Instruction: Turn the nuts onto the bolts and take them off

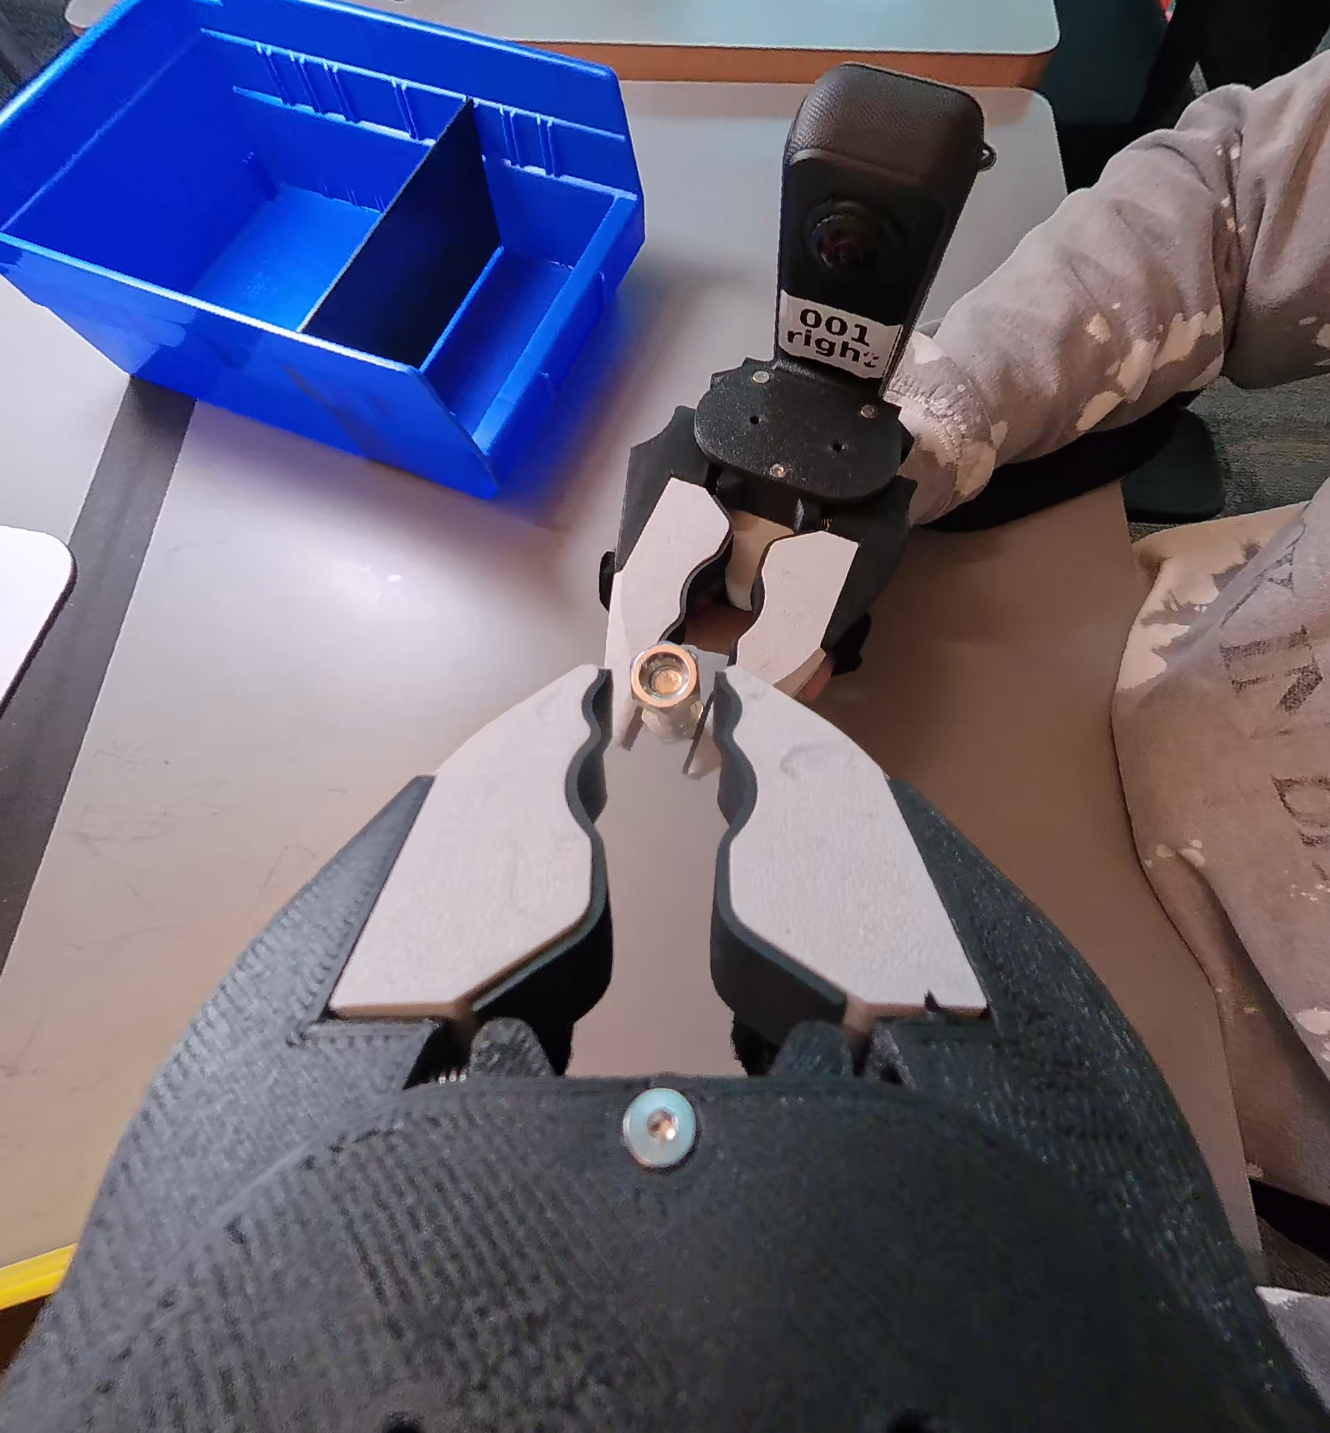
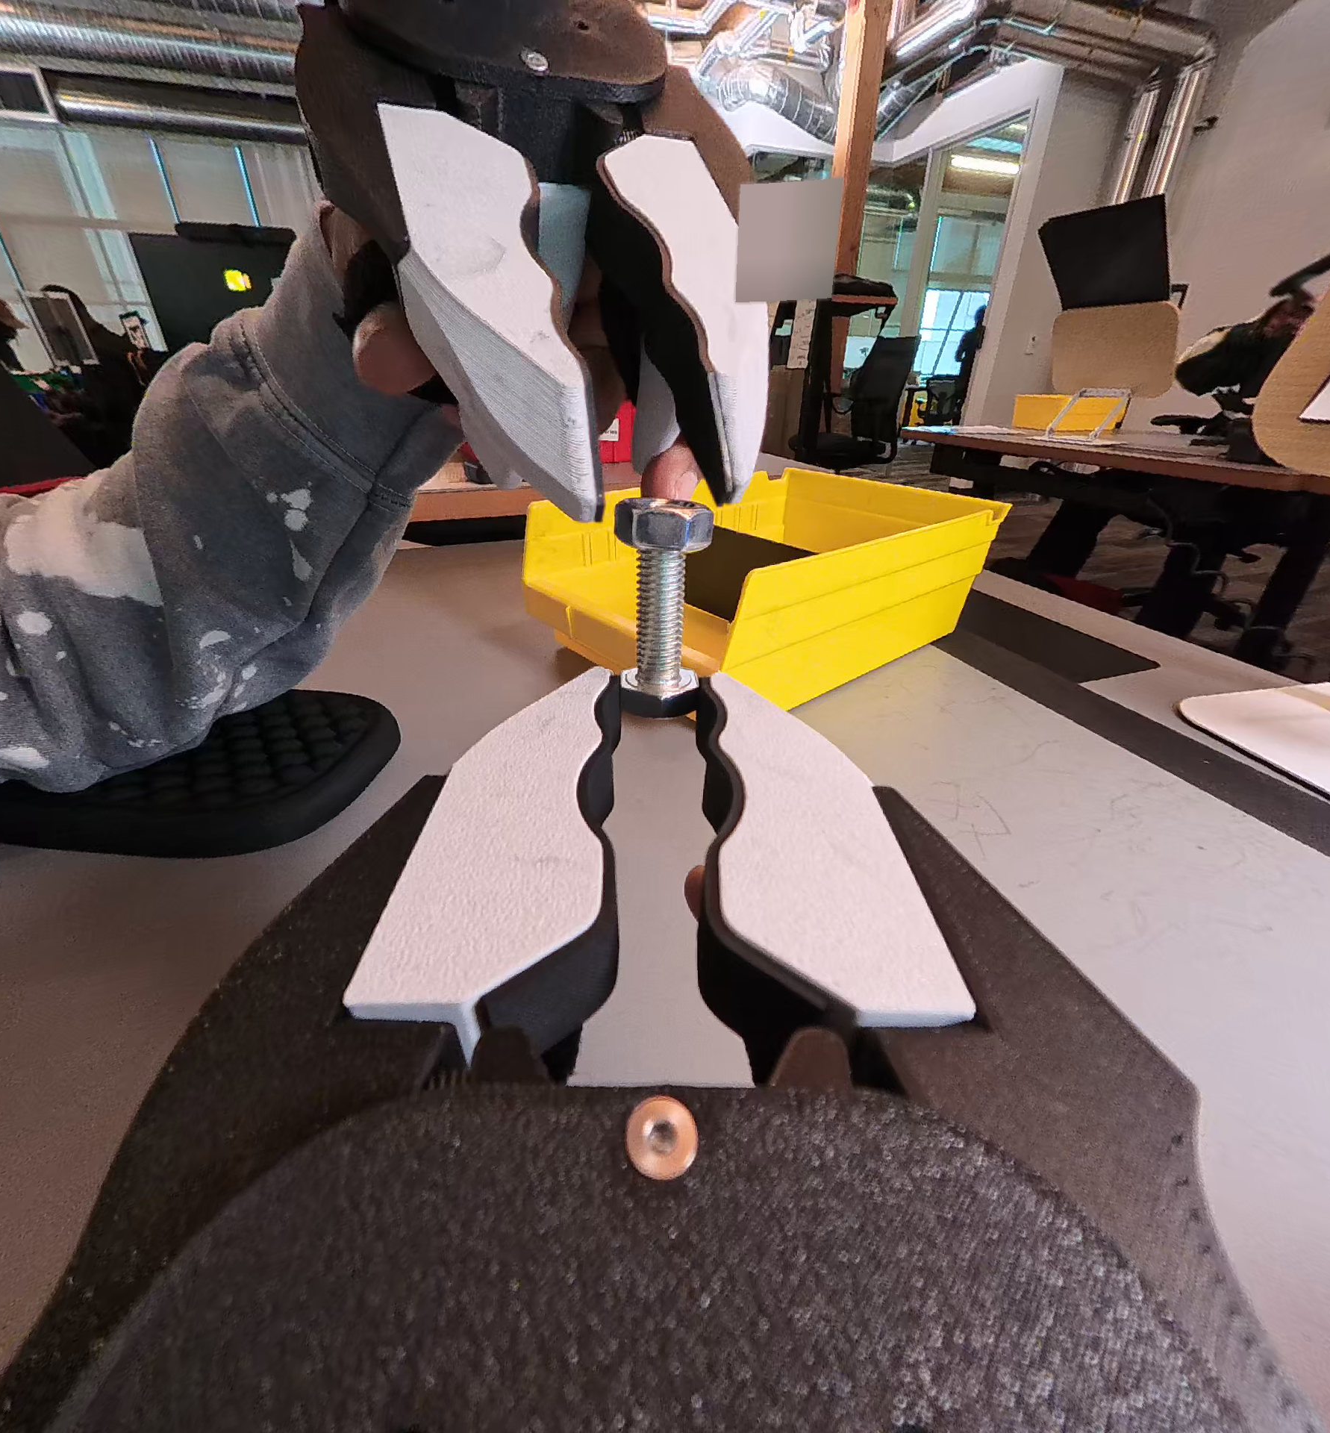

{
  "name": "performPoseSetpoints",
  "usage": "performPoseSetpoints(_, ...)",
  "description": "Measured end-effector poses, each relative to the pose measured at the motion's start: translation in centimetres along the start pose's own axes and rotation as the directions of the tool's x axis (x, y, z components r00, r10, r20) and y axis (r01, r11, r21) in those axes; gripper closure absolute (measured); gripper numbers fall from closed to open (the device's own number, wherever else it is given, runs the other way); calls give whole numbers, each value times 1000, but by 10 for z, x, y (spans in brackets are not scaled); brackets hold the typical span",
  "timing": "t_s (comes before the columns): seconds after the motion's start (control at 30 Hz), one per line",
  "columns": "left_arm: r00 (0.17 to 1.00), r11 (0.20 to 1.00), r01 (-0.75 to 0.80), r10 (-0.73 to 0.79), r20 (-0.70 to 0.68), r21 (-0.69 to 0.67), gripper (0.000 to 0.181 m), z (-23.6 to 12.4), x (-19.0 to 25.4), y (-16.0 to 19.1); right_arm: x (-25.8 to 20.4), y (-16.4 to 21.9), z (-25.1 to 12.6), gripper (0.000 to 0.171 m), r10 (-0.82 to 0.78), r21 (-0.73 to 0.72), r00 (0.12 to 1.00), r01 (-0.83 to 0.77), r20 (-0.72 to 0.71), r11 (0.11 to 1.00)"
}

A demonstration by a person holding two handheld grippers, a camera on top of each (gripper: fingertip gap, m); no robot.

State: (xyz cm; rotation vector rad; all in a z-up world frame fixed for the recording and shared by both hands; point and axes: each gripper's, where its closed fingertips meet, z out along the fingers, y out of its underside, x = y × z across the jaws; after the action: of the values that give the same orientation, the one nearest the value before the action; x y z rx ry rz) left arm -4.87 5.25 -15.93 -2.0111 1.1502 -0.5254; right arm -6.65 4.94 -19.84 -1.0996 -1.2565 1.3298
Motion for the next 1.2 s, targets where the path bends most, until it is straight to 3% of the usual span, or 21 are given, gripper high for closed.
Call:
performPoseSetpoints(0.33,1000,973,-1,-2,14,232,153,-1,-9,-31,19,-17,-12,153,-9,42,997,13,-74,999)
performPoseSetpoints(0.77,999,952,24,-33,24,304,162,-1,-26,-28,21,-34,-21,153,-17,104,998,24,-66,994)
performPoseSetpoints(0.97,997,919,57,-31,-74,389,153,-2,-14,-40,25,-32,-21,153,-20,80,996,27,-88,996)
performPoseSetpoints(1.2,998,910,61,-58,-20,409,161,0,-27,-39,26,-39,-25,153,-17,116,996,27,-83,993)
